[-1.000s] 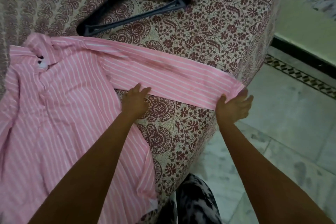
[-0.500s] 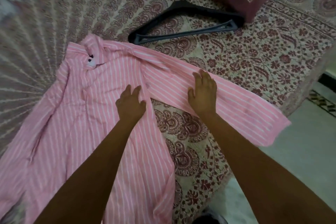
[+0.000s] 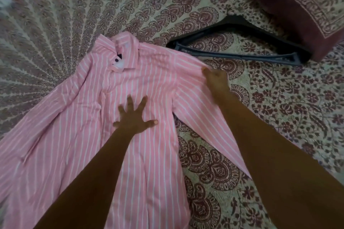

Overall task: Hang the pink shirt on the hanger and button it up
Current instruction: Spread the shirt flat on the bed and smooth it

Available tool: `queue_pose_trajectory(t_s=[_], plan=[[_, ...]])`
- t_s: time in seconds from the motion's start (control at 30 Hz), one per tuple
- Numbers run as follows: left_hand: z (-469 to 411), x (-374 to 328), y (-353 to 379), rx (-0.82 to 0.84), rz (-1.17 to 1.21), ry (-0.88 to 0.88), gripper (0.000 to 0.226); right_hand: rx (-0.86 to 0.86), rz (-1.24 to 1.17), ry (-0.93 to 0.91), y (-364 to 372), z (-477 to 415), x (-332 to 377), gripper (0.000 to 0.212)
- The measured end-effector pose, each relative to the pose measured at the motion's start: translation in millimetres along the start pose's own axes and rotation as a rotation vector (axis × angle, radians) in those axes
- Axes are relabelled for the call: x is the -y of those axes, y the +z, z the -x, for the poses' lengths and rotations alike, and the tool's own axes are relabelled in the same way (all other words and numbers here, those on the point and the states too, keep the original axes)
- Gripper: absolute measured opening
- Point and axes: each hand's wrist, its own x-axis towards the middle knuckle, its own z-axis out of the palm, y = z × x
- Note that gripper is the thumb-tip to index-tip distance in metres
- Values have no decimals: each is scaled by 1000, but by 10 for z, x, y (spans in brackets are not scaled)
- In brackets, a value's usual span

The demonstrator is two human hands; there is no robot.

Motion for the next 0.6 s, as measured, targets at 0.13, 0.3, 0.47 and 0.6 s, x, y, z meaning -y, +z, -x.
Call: queue_pose_trajectory(t_s=[0.13,0.3,0.47,0.6], plan=[[-35,37,30,30,-45,7,102,-273,294,-28,-228,-321,49,22],[-141,84,26,78,-69,18,110,-321,931,-481,-146,196,-166,33],[-192,101,14,86,-77,28,108,-98,1251,-642,-219,765,-885,44],[-98,80,-61,89,-91,69,104,-211,1282,-536,-273,843,-836,22]])
